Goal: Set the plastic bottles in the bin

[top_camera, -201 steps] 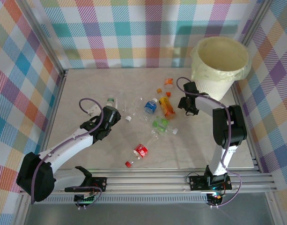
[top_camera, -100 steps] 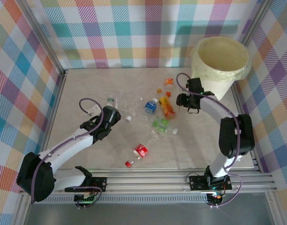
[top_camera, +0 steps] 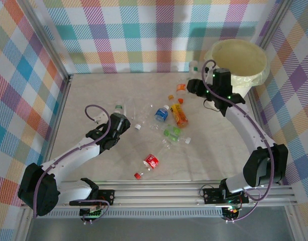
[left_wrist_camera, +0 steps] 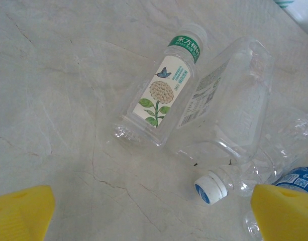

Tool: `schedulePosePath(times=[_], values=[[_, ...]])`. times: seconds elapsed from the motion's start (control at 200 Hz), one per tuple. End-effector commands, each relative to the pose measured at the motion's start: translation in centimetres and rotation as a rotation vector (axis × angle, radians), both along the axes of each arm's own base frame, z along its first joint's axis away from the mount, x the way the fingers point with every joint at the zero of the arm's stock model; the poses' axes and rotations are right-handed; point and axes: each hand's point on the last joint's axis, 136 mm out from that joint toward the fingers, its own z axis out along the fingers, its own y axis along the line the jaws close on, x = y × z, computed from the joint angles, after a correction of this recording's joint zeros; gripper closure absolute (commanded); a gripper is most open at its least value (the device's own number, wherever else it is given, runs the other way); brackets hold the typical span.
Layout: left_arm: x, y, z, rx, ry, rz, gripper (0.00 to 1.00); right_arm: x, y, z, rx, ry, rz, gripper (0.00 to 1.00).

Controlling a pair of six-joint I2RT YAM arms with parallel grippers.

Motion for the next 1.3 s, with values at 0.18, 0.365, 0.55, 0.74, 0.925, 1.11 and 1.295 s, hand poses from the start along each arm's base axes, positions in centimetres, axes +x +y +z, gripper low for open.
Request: schedulePosePath(times=[0.18, 0.365, 0.55, 0.74, 0.925, 1.11, 1.295], values=[[0.1, 0.6, 1.6, -0.022, -0.047, 0.022, 0.00, 3.8, -6.1, 11.9, 0.256, -0.234, -0.189, 0.69], [-0.6, 1.1, 1.5, -0.038, -0.055, 0.039, 0.00, 6.7, -11.9, 12.3, 0.355, -0.224, -0.376, 0.68], [-1.2, 1.6, 1.7, -0.046, -0.065, 0.053, 0.00, 8.8, -17.6, 10.2, 0.521, -0.176, -0.662, 0.66], [-1.5, 1.8, 1.9, -0.067, -0.075, 0.068, 0.00, 10.7, -20.9, 7.7, 0.661, -0.141, -0.904, 0.61], [-1.9, 2.1, 1.7, -0.071, -0.071, 0.076, 0.00, 12.4, -22.9, 5.0, 0.763, -0.066, -1.091, 0.50], [-1.9, 2.0, 1.6, -0.076, -0.068, 0.078, 0.00, 15.1, -23.0, 3.6, 0.844, 0.034, -1.158, 0.32], [-2.2, 2.0, 1.2, -0.076, -0.055, 0.076, 0.00, 16.3, -23.0, 5.0, 0.880, 0.037, -1.162, 0.18]])
